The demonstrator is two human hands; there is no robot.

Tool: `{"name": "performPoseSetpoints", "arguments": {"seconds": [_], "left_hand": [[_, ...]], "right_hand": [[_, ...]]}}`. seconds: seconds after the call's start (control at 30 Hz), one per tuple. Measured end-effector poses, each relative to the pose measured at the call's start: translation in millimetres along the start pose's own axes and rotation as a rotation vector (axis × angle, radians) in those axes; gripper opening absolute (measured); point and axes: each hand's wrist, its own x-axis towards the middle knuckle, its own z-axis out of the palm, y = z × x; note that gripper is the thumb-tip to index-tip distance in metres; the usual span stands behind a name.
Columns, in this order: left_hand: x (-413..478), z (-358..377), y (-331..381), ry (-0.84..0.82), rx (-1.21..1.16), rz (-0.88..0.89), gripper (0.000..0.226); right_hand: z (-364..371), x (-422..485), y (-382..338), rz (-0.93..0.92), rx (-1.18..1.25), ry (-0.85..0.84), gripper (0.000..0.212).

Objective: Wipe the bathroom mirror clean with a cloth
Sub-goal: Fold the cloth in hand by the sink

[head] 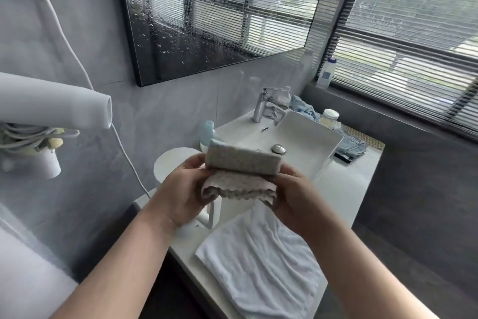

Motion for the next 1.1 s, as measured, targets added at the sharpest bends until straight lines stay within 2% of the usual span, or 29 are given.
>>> {"name": "performPoseSetpoints", "arguments": {"seconds": [0.07, 0.17, 0.23, 0.27, 0.3, 0.33, 0.37, 0.43, 0.57, 0.67, 0.7, 0.77, 0.83, 0.87, 0.97, 1.1], "left_hand": [[0, 2, -5, 0.031, -0.025, -0.019, 0.040], [1, 3, -11, 0.036, -0.001, -0.047, 0.012], [2, 3, -14, 0.066, 0.205, 0.040, 0.004], [1, 3, -16, 0.074, 0.362, 0.120, 0.011], [1, 3, -18, 0.072, 0.493, 0.197, 0.021], [0, 4, -19, 0.068, 0.569, 0.257, 0.034], [-1, 7, -20, 0.074, 0.588, 0.291, 0.043], [-3, 13, -20, 0.090, 0.542, 0.331, 0.051], [1, 14, -21, 0.186, 0.173, 0.316, 0.047], [0, 7, -27, 0.194, 0.015, 0.272, 0.046], [-3, 6, -28, 0.191, 0.048, 0.281, 0.045], [-10, 7, -24, 0.147, 0.205, 0.337, 0.042], [-20, 15, -14, -0.003, 0.343, 0.391, 0.038], [-25, 22, -9, -0.092, 0.399, 0.401, 0.037], [-31, 35, 0, -0.230, 0.629, 0.475, 0.041], [-30, 41, 8, -0.193, 0.823, 0.569, 0.030]], "right_hand": [[1, -1, 0, 0.005, 0.058, 0.015, 0.031], [-1, -5, -4, 0.034, 0.139, 0.018, 0.022], [-5, -6, -4, 0.036, 0.071, 0.024, 0.018], [-8, -6, -3, 0.001, -0.045, 0.049, 0.009], [-12, -6, -1, -0.054, -0.225, 0.069, 0.010], [-14, -6, -1, -0.104, -0.459, 0.088, 0.022], [-15, -7, 0, -0.150, -0.671, 0.112, 0.031], [-14, -9, 0, -0.189, -0.825, 0.104, 0.040], [-17, -9, -7, -0.191, -0.588, 0.011, 0.035], [-21, -10, -12, -0.163, -0.372, -0.080, 0.047], [-22, -12, -14, -0.151, -0.322, -0.121, 0.040], [-20, -19, -19, -0.055, -0.217, -0.264, 0.006], [-19, -20, -20, 0.082, -0.100, -0.318, 0.031], [-18, -20, -17, 0.108, -0.108, -0.307, 0.037], [-13, -22, -9, 0.095, -0.265, -0.287, 0.026], [-12, -28, -10, 0.161, -0.225, -0.361, 0.025]]}}
